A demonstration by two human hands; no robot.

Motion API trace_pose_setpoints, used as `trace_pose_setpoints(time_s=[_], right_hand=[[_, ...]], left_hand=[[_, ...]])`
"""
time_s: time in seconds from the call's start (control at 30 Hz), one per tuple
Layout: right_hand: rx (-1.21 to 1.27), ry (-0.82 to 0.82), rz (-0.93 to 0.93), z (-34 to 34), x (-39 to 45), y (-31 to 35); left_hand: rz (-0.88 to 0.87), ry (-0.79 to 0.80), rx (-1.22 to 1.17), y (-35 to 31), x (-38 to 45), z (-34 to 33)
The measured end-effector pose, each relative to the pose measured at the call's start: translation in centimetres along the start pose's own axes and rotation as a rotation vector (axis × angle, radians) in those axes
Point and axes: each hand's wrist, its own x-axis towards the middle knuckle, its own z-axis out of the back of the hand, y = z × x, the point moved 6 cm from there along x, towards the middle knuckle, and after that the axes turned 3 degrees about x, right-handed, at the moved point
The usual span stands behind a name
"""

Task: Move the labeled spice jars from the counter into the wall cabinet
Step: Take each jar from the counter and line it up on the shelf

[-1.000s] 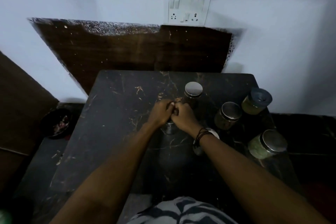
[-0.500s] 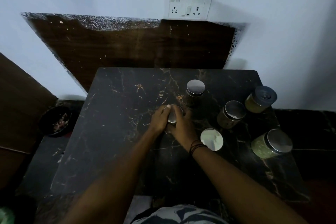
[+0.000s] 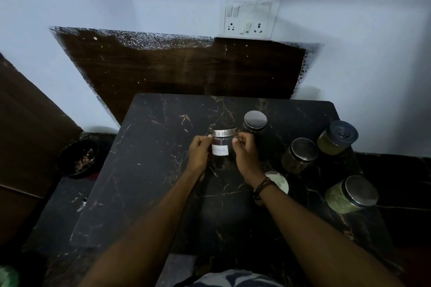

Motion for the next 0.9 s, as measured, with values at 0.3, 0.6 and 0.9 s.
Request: trace_pose_setpoints(time_s=[0.3,0.6,0.9], right_hand=[[0.061,-0.009,-0.136,-0.2,-0.8,-1.3],[0.232,0.035,-0.021,0.1,1.2,6.4],[0.256,0.057,0.383,1.2,4.2,25.2]], left_hand=[[0.071,0.045,-0.139,-0.2,-1.5,0.0],[-0.104,0.032,-0.205,-9.1,-1.4,-1.8],[-0.461,0.051,-0.262,-27.6,-1.8,-3.8]])
